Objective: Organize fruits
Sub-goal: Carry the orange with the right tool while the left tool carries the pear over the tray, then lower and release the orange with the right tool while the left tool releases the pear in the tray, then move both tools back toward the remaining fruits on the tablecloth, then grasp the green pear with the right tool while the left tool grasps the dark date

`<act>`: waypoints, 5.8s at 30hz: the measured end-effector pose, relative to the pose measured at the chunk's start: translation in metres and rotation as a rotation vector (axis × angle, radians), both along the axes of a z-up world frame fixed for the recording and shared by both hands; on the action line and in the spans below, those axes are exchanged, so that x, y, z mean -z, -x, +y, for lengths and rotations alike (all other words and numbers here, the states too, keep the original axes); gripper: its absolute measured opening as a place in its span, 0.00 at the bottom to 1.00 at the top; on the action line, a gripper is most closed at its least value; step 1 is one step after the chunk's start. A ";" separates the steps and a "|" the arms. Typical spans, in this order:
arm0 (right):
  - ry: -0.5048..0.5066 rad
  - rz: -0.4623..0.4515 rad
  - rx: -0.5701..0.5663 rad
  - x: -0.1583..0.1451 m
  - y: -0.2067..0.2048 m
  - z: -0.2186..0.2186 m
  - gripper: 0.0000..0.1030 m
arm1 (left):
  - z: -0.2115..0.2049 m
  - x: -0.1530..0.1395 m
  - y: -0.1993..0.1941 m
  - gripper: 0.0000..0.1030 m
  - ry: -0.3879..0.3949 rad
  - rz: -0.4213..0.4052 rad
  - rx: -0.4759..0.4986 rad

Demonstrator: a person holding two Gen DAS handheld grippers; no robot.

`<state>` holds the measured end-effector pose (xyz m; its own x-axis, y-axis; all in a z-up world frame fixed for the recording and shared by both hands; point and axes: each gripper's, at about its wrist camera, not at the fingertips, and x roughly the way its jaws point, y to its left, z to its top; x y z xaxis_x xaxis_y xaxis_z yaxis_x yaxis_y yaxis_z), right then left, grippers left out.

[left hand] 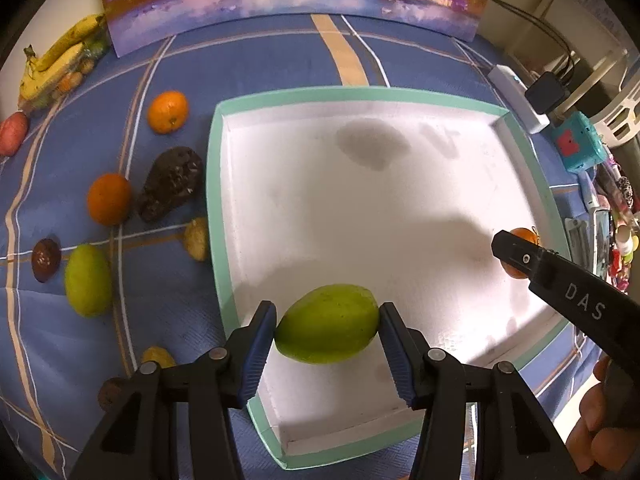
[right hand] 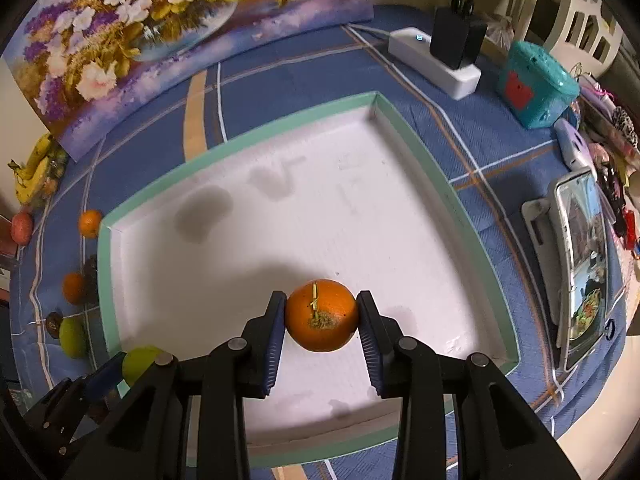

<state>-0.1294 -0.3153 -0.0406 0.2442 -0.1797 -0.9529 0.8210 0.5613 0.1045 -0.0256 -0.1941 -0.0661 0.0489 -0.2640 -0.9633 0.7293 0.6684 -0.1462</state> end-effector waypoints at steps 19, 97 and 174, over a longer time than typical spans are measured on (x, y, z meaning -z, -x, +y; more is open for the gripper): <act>-0.033 0.063 -0.003 0.026 -0.001 -0.003 0.36 | -0.010 0.015 0.000 0.54 -0.014 -0.006 0.004; 0.212 -0.153 -0.078 -0.049 -0.003 0.023 0.89 | 0.076 -0.081 -0.065 1.00 0.101 -0.307 -0.242; -0.021 -0.081 -0.602 0.026 -0.200 0.200 0.70 | 0.203 0.007 -0.212 0.89 0.070 0.082 -0.541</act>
